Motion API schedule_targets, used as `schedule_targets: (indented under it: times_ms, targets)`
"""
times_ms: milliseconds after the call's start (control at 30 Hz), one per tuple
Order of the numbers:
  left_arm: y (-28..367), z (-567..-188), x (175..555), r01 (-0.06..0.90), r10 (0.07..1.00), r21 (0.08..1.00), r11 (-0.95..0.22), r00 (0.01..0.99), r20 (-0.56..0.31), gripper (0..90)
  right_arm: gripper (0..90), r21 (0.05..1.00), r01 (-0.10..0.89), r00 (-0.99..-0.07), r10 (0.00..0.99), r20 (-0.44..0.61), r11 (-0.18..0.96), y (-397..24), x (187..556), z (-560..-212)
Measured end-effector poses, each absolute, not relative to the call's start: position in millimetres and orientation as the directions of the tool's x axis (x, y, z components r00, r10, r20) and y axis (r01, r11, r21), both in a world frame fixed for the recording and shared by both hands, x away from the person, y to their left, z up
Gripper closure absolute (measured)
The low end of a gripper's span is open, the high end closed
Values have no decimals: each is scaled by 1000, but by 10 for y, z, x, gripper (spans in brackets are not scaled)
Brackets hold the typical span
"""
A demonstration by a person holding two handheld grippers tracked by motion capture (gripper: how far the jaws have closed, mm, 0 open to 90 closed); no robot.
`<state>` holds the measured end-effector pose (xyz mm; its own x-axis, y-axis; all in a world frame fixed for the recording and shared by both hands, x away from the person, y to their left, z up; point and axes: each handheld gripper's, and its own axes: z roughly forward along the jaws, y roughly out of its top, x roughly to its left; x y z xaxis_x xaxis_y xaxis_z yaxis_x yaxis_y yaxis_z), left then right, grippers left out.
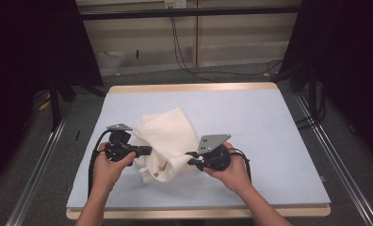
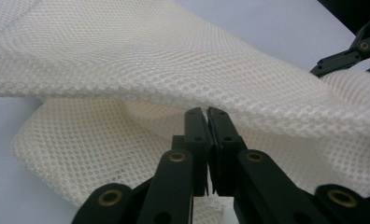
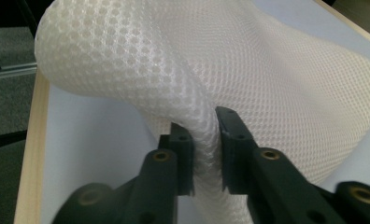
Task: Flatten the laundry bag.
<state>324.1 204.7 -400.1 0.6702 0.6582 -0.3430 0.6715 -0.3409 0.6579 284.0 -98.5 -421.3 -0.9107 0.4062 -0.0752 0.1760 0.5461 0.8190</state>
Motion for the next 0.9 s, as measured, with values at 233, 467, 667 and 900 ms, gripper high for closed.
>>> schedule_targets:
  times_ms: [233, 467, 667, 900]
  targets:
    - [2125, -4059, 3199, 672, 667, 642, -369, 673, -320, 654, 825, 863, 312, -850, 522, 67, 397, -1224, 2905, -4181]
    - [2257, -4136, 3163, 664, 713, 659, -353, 647, -271, 503, 825, 872, 370, -809, 572, 134, 320, -1382, 2971, -4165]
    - [2328, -4228, 3164, 679, 743, 651, -340, 618, -257, 469, 825, 872, 404, -777, 606, 168, 276, -1493, 3016, -4163]
    - [2312, -4397, 3151, 685, 745, 633, -361, 620, -246, 433, 824, 872, 421, -755, 630, 183, 251, -1609, 3045, -4175]
